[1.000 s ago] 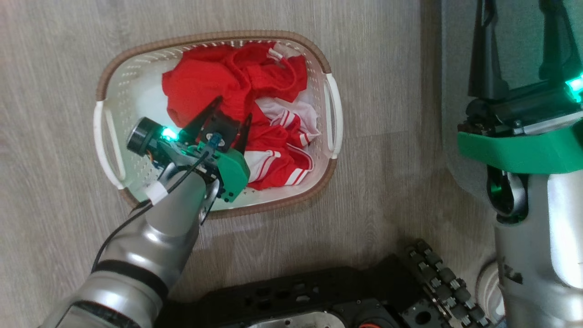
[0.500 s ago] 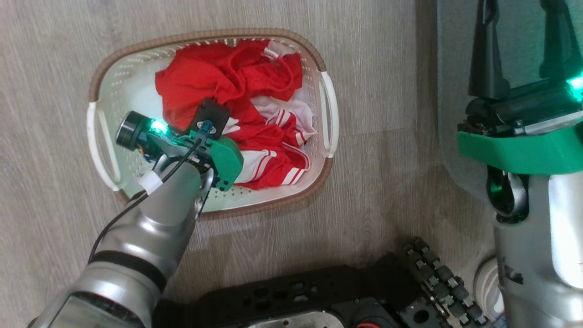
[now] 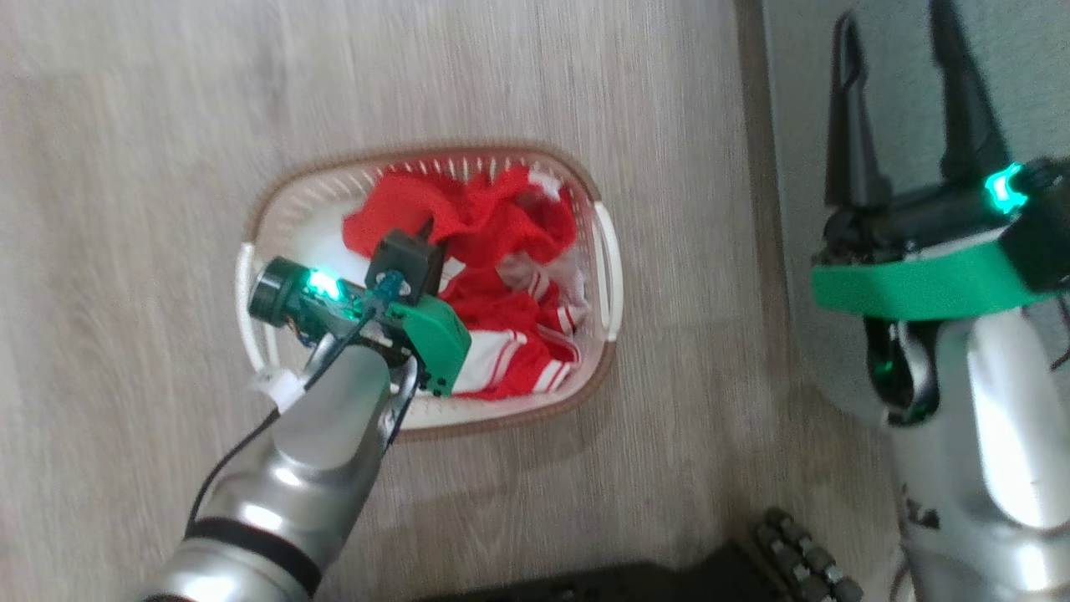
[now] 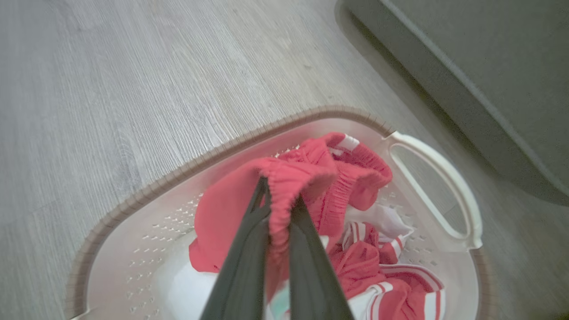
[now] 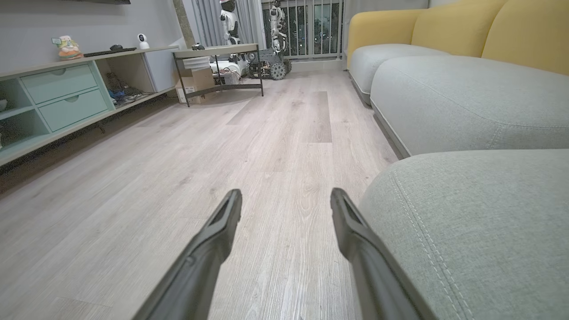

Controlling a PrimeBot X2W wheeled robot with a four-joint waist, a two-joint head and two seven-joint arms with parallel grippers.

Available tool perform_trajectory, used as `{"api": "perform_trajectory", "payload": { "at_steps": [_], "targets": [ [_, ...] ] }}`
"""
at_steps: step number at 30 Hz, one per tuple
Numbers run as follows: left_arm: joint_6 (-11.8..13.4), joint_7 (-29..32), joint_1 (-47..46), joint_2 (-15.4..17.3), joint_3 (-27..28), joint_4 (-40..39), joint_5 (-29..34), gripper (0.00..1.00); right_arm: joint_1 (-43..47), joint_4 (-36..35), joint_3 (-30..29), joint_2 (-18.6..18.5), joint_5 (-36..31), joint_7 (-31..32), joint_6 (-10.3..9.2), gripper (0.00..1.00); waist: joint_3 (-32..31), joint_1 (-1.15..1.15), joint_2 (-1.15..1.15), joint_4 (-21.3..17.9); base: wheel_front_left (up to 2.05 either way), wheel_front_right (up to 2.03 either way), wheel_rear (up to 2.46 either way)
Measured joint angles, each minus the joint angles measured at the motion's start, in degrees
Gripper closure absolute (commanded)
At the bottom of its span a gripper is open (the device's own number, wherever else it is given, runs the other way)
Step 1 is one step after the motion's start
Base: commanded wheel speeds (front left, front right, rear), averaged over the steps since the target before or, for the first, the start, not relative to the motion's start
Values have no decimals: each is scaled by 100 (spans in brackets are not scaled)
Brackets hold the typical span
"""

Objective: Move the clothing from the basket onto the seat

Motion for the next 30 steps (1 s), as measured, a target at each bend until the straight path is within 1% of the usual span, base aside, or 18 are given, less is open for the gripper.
{"api": "perform_trajectory", "payload": {
  "at_steps": [7,11,13,20,21,22,30],
  "targets": [
    [-116,0,416,-1,68,-476,-99,100,519,430,9,-1,32,0,0,0,-917,0,0,142,0,0,0],
    [-269,0,532,-1,124,-593,-177,100,695,589,15,-1,76,0,0,0,-1450,0,0,225,0,0,0],
    [-338,1,547,-1,143,-636,-236,100,821,673,14,-1,75,0,0,0,-1716,0,0,265,0,0,0],
    [-465,0,536,-5,154,-868,-548,100,1499,1010,23,1,75,0,0,0,-2653,0,0,397,0,0,0],
    [-465,0,536,-5,154,-868,-548,100,1499,1010,23,1,75,0,0,0,-2653,0,0,397,0,0,0],
    [-510,0,533,-7,158,-873,-638,100,1585,1049,31,1,75,0,0,0,-2790,0,0,415,0,0,0],
    [-515,78,262,-13,178,-900,-956,100,1997,1252,190,4,75,0,0,0,-3728,0,0,535,0,0,0]
  ]
}}
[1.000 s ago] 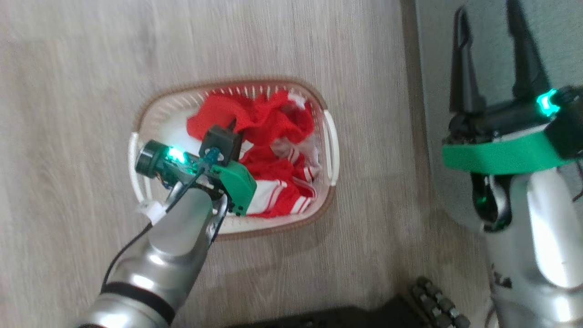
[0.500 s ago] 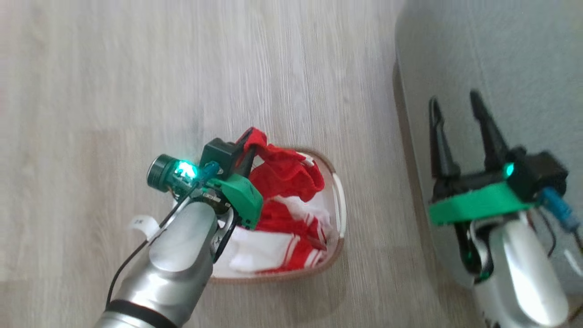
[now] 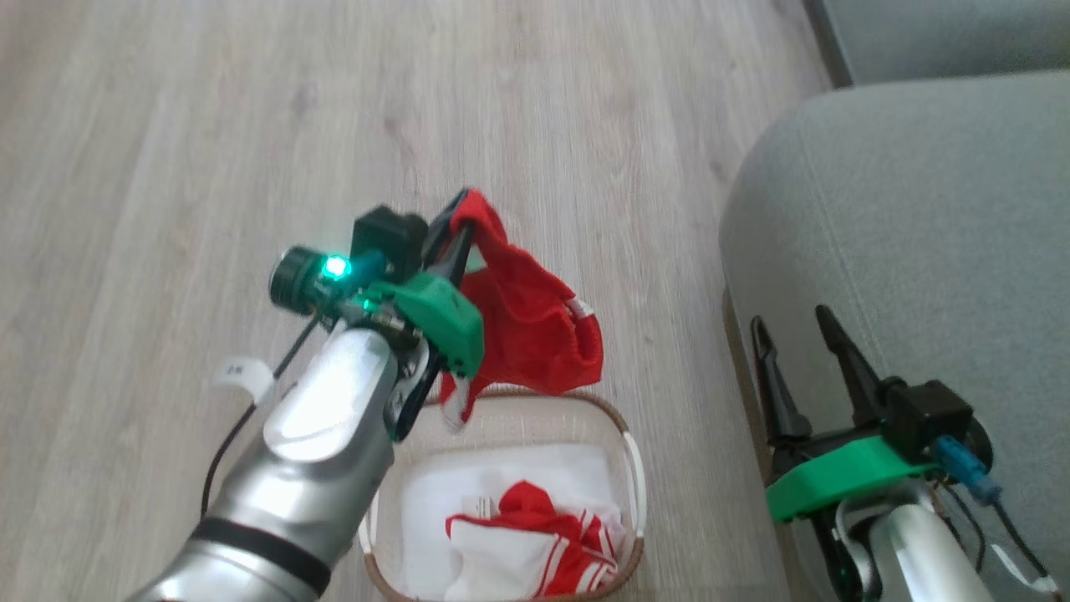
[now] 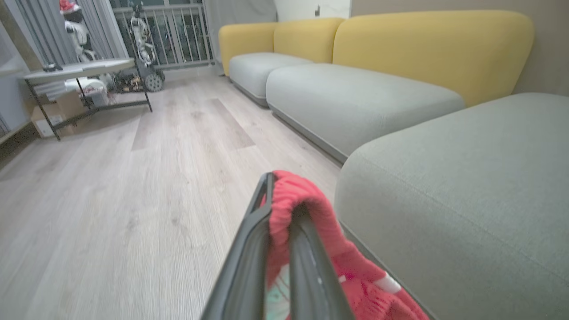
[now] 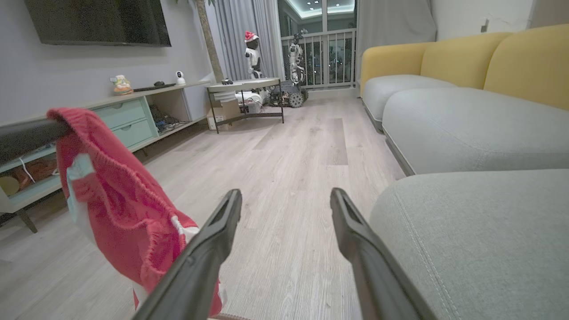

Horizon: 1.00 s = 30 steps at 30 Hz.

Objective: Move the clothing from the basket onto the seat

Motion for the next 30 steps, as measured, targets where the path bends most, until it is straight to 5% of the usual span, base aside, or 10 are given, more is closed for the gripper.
{"api": "perform_trajectory", "payload": {
  "at_steps": [18,30],
  "targets": [
    [26,255,-620,-31,-339,-277,-268,100,-171,287,1131,-1,320,0,0,0,-612,0,0,209,0,0,0],
    [181,258,-625,-31,-847,-531,-616,100,-1076,1621,2041,-23,711,1,0,0,-651,0,0,395,0,0,0]
  ]
}}
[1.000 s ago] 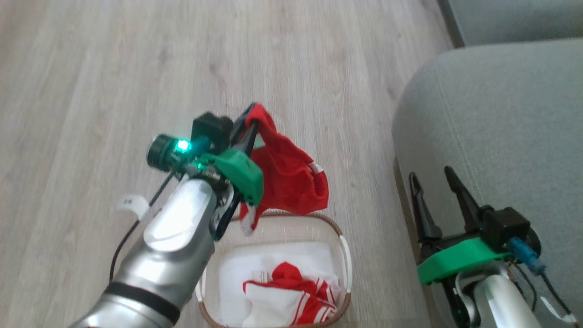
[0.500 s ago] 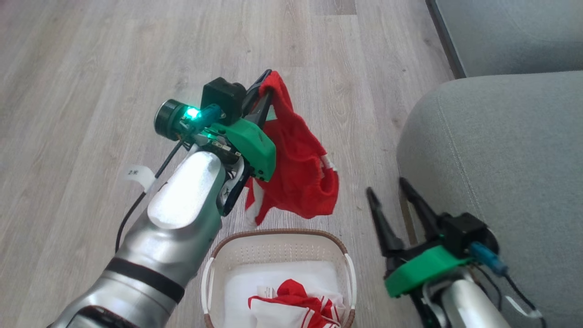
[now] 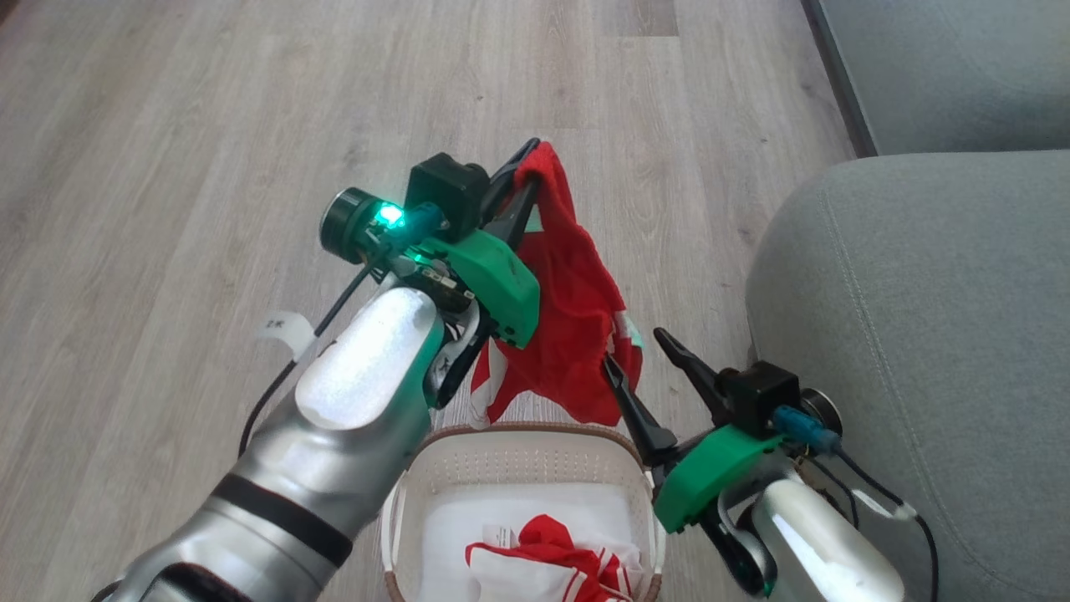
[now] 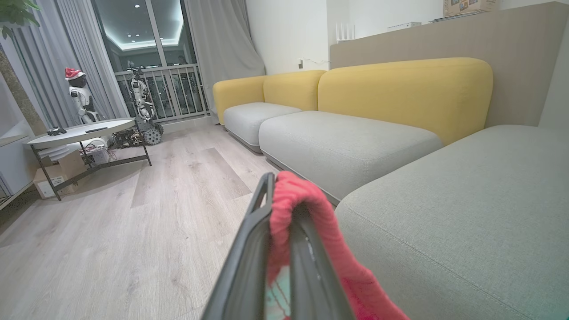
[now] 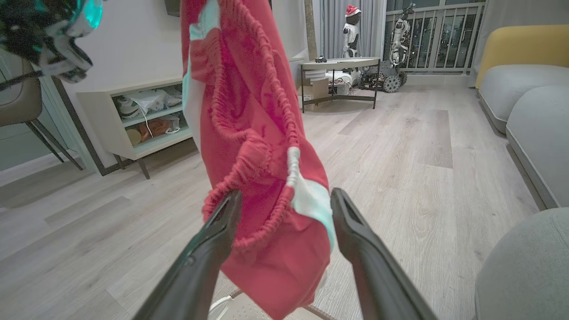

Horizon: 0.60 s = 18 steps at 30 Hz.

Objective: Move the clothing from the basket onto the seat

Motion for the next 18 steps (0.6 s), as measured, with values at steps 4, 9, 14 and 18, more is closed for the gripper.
{"api": "perform_trajectory", "payload": {
  "at_steps": [4,9,14,18],
  "targets": [
    [65,-1,-1,0,-137,-64,-100,100,-189,431,121,-4,143,0,0,0,-21,0,0,66,0,0,0],
    [110,-4,-1,0,-298,-123,-240,100,-363,839,392,-10,377,0,0,0,-42,0,0,161,0,0,0],
    [187,-16,-1,2,-332,-123,-307,100,-605,1017,503,-18,511,0,0,100,-63,0,0,220,0,0,0],
    [194,-42,3,3,-325,-75,-370,100,-658,1051,479,-18,513,0,0,100,-67,0,0,215,0,0,0]
  ]
}}
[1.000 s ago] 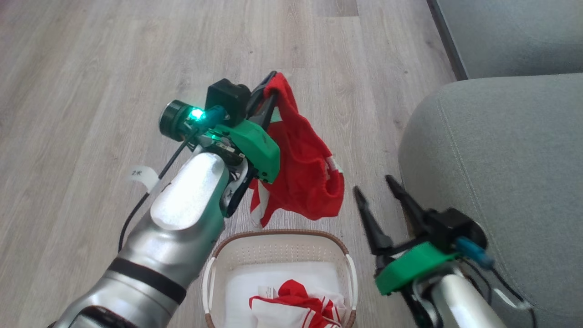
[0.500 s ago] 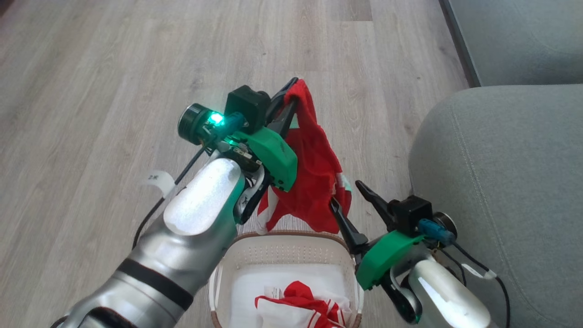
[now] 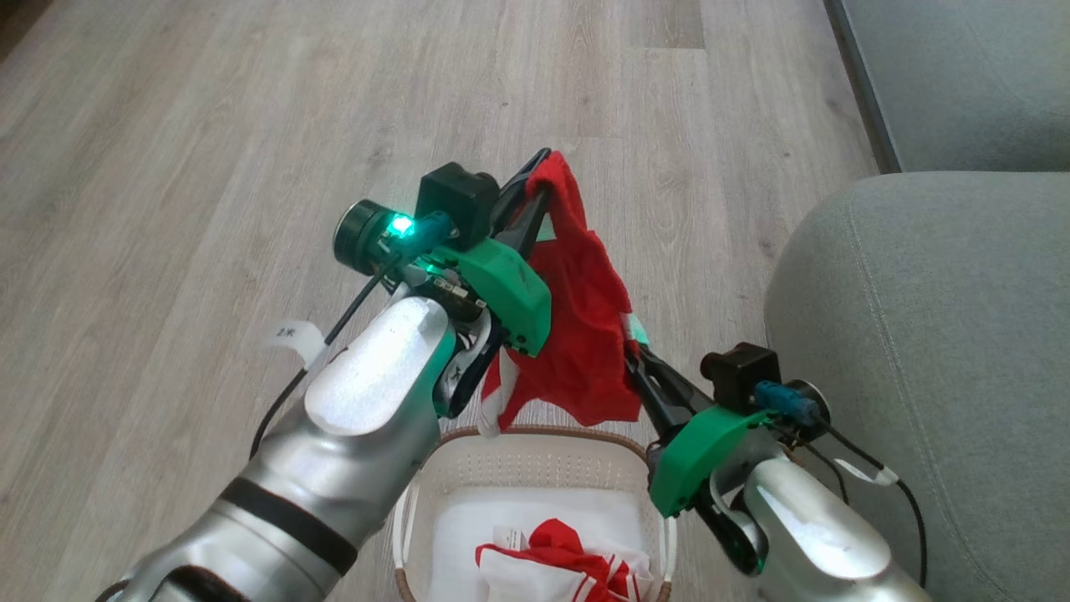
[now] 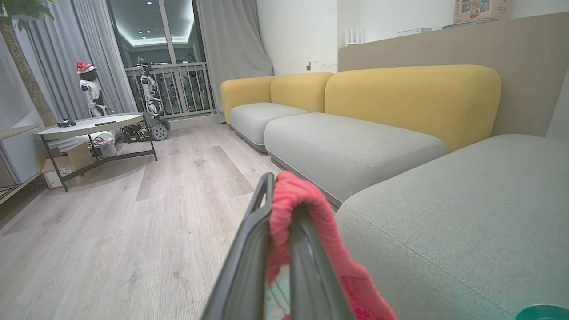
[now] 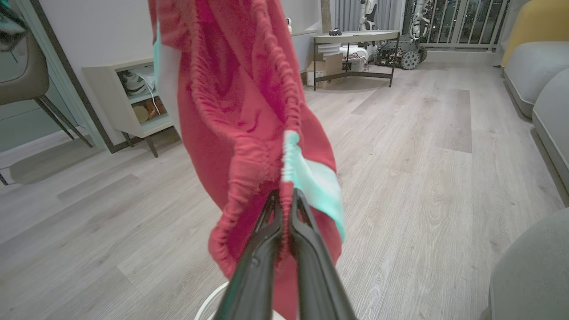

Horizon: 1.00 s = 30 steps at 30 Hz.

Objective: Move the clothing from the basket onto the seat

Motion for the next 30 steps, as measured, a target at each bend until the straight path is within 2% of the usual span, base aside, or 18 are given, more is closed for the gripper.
{"api": "perform_trajectory", "payload": {
  "at_steps": [7,8,10,11,14,22,30],
  "targets": [
    [102,-131,209,45,70,100,-131,100,-14,36,-325,-2,-180,0,0,100,4,0,0,-123,0,0,0],
    [107,-160,260,49,89,102,-132,88,-22,36,-372,-2,-224,0,0,100,8,0,0,-147,0,0,0],
    [157,-179,372,55,133,99,-166,53,-43,35,-480,-2,-336,0,0,100,19,0,0,-199,0,0,0],
    [158,-207,430,57,163,99,-174,43,-57,34,-550,-2,-398,0,0,100,26,0,0,-226,0,0,0],
    [208,-229,605,88,208,99,-174,0,-163,32,-769,-4,-612,0,0,100,43,0,0,-322,0,0,0],
    [298,-270,1055,131,292,-21,-191,0,-420,-114,-1462,-8,-1249,0,0,100,86,0,0,-667,0,0,0],
    [260,-270,1625,129,285,-94,-187,0,-649,-326,-2079,-86,-1835,0,0,100,139,0,0,-1156,0,0,0]
  ]
}}
